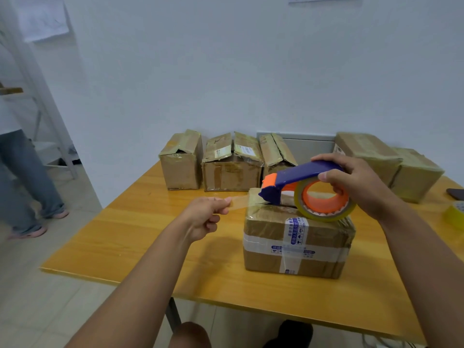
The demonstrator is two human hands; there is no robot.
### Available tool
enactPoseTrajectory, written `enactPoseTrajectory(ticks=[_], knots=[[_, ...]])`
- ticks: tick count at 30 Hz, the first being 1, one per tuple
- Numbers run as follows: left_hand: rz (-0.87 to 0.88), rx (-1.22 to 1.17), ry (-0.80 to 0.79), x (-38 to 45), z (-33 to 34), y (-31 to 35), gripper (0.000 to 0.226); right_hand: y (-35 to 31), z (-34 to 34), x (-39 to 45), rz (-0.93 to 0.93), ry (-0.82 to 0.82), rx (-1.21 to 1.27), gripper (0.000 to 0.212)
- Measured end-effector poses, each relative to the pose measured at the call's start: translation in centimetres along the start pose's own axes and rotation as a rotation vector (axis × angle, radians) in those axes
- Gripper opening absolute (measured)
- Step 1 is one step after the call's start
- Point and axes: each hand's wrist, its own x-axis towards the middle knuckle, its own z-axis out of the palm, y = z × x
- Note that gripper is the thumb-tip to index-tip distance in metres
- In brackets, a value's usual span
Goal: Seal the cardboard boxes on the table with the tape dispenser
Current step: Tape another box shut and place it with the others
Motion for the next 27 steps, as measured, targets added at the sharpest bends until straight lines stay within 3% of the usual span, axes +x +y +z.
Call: enactPoseTrajectory(ticks=[10,18,22,27], knots=[[-0.074,-0.078,-0.083,0.0,1.0,-1.8,0.012,1.0,0.1,-0.3,0.011,0.032,0.027,0.059],[-0.243,-0.436,-0.165,-0.1,1.3,-2.6,0.016,1.5,0.2,-0.3,0.017,0.052,0.091,0.059],[-0.273,-0.370,-0.186,-0.2,2.2,-3.2,0.015,1.6,0.3,-0.2,0.016,0.054,0.083,0.046],[-0.213,-0.049,-0.095,-0.5,2.7,-2.2,0.020,1.5,0.5,-0.2,0.018,0.056,0.079,0.053]])
